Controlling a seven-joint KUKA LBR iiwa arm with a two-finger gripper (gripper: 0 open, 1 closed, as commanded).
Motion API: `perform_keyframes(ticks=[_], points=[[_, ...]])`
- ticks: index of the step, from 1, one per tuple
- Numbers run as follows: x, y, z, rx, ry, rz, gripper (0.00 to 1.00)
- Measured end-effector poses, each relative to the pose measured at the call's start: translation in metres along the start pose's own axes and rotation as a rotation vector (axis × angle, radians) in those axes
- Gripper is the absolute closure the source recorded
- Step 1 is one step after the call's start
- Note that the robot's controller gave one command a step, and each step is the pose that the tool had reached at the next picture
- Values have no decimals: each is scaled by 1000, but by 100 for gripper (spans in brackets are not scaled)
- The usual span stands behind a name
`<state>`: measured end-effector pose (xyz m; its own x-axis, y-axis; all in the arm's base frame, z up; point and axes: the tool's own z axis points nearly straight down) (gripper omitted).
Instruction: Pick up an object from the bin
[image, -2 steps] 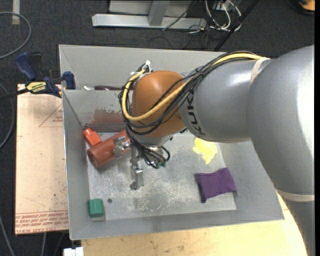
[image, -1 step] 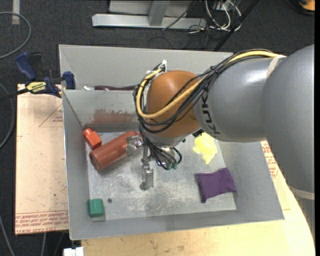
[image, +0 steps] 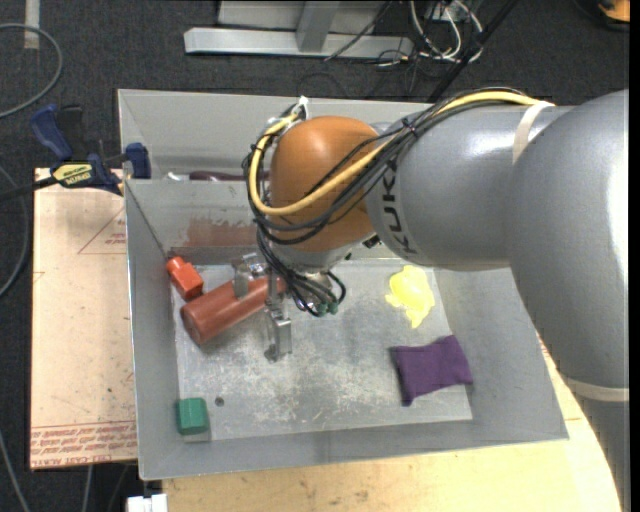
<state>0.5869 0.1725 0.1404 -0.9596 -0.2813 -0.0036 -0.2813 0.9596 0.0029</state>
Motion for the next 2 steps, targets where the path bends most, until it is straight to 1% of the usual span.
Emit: perform_keyframes(ticks=[1,2], points=[[-15,0,5,-2,-4,-233,0],[-35,-8,32,-1,-10,-178,0]])
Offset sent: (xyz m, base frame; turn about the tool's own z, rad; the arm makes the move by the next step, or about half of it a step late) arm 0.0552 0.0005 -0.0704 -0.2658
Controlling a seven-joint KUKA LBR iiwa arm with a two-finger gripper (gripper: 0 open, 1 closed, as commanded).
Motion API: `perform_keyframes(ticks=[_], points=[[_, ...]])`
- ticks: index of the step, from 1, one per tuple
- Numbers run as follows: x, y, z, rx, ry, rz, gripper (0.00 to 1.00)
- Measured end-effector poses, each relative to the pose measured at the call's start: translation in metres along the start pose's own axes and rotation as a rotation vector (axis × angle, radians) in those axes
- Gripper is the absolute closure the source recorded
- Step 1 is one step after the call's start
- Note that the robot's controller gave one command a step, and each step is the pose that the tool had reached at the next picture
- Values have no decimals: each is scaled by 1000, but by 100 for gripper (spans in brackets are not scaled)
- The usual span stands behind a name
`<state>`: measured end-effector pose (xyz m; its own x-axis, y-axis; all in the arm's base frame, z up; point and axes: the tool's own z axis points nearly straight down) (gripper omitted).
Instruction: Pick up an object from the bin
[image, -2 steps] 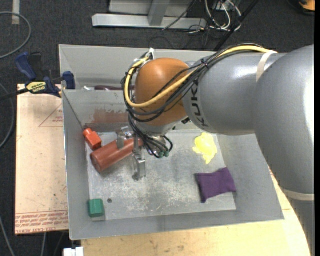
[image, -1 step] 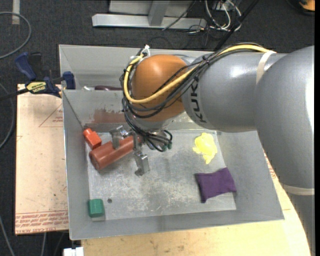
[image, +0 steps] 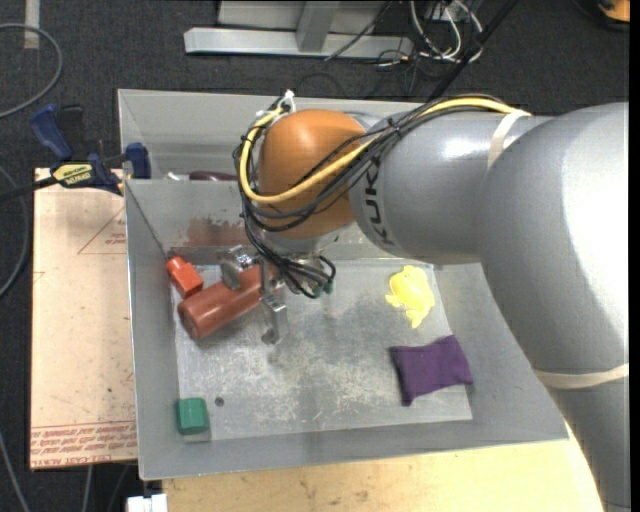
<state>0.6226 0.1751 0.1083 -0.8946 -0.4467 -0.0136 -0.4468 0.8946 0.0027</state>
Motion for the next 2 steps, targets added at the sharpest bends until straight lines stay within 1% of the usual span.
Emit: perform_keyframes(ticks=[1,2], points=[[-5,-1,8,-1,0,-13,0],[-20,9,16,4,-14,-92,0]])
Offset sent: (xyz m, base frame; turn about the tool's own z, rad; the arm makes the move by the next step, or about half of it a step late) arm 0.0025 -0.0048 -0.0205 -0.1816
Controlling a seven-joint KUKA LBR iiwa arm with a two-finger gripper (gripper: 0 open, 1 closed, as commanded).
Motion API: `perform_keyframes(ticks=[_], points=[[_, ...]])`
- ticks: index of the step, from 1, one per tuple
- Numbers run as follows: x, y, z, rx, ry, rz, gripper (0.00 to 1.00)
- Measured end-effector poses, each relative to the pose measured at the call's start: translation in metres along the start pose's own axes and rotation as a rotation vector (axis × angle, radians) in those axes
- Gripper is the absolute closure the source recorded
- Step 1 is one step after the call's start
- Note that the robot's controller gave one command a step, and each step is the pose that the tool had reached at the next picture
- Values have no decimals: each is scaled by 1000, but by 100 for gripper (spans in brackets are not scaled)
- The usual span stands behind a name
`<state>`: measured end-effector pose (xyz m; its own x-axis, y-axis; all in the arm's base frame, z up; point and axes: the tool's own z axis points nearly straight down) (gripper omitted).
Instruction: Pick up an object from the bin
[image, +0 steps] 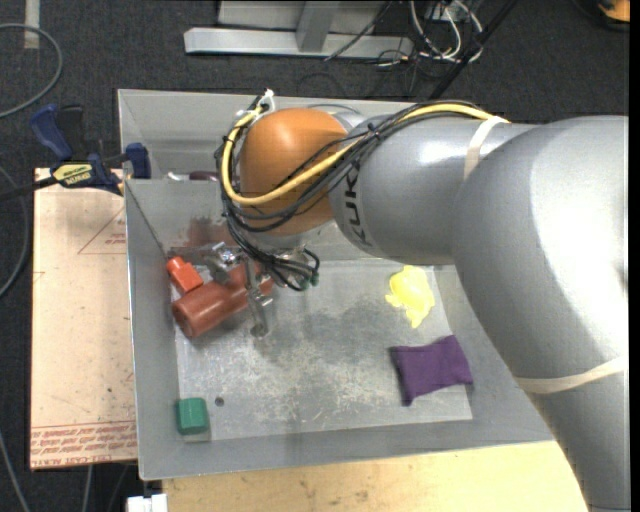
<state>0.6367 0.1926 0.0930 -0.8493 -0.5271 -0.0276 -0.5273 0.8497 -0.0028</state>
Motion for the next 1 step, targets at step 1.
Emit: perform_keyframes(ticks=[1], points=[[-15,20,15,-5,-9,29,100]])
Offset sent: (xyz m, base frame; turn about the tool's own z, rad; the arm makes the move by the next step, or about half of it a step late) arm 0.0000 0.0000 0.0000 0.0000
